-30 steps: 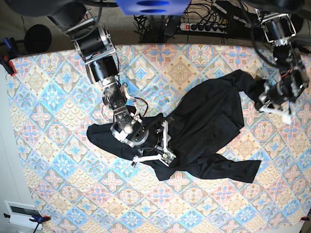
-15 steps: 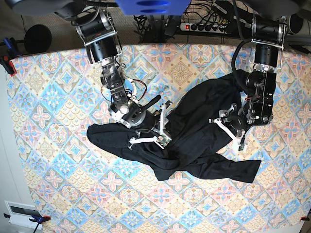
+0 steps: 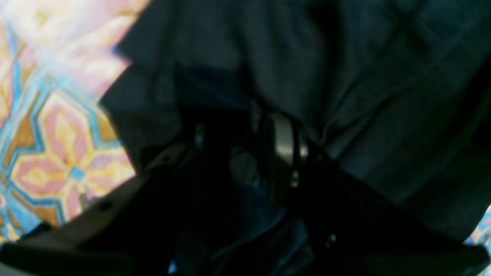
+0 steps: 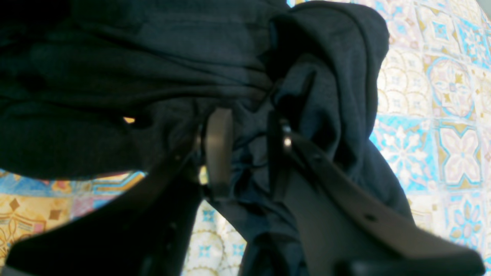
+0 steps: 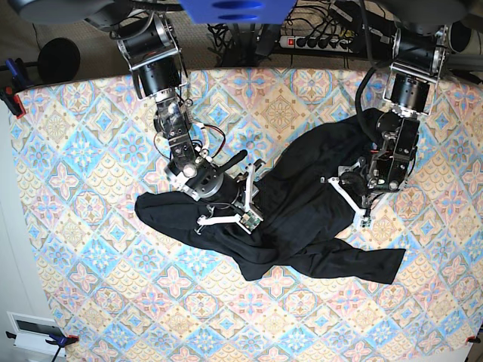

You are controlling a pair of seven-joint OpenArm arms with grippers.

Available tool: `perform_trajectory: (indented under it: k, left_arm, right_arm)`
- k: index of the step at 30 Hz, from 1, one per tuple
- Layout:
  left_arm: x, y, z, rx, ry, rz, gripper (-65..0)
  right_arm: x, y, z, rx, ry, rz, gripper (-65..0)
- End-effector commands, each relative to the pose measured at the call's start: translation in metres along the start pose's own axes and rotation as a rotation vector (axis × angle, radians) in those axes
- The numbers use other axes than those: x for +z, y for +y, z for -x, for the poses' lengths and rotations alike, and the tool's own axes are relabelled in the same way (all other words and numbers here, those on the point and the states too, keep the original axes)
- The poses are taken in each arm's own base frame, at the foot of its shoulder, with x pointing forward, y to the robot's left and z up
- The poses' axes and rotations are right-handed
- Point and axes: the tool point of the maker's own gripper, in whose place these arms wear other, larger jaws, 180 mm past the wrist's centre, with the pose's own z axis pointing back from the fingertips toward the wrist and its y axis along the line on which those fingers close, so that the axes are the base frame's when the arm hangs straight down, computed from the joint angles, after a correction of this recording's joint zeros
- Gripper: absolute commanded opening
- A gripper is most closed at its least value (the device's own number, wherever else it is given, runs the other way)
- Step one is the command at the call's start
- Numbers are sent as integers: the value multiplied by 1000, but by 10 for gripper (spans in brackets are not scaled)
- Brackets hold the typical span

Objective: Layout the t-shirt on the table in an organized manner, then fold the t-shirt properly
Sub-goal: 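Grasp the black shirt end with the left gripper and drag it along the table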

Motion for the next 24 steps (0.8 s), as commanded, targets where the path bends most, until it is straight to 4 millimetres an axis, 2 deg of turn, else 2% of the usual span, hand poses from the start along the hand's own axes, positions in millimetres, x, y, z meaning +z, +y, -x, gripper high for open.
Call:
perform_trajectory:
  k: [1,4,7,8,9,12,16,24]
  left_arm:
    - [7,7,-17,1,-42,-12,-451]
    - [9,8,-27,3,-79,-12,-490]
    - [14,11,-47,-3,-147,-23,-592]
    - [18,20,-53,4,-162,-39,-635]
    - [23,28,-62,18,-182,-50,-650]
    - [38,44,-85,84,-245,-59,-650]
    - [63,76,-118,186,-351,-90,-650]
    - [97,148,-178,361,-512,-199,-650]
  right_arm:
    - [3,-9,-24,8,-68,19,-499]
    - [3,-9,-24,8,-68,19,-499]
    - [3,-9,-24,8,-68,19,-499]
    - [3,-9,-24,8,-68,19,-499]
    - [3,-9,-24,8,-68,19,-499]
    - [3,-9,-24,8,-68,19,-499]
    - [3,-9,-24,8,-68,19,-499]
    - [3,-8,-24,9,-69,18,-499]
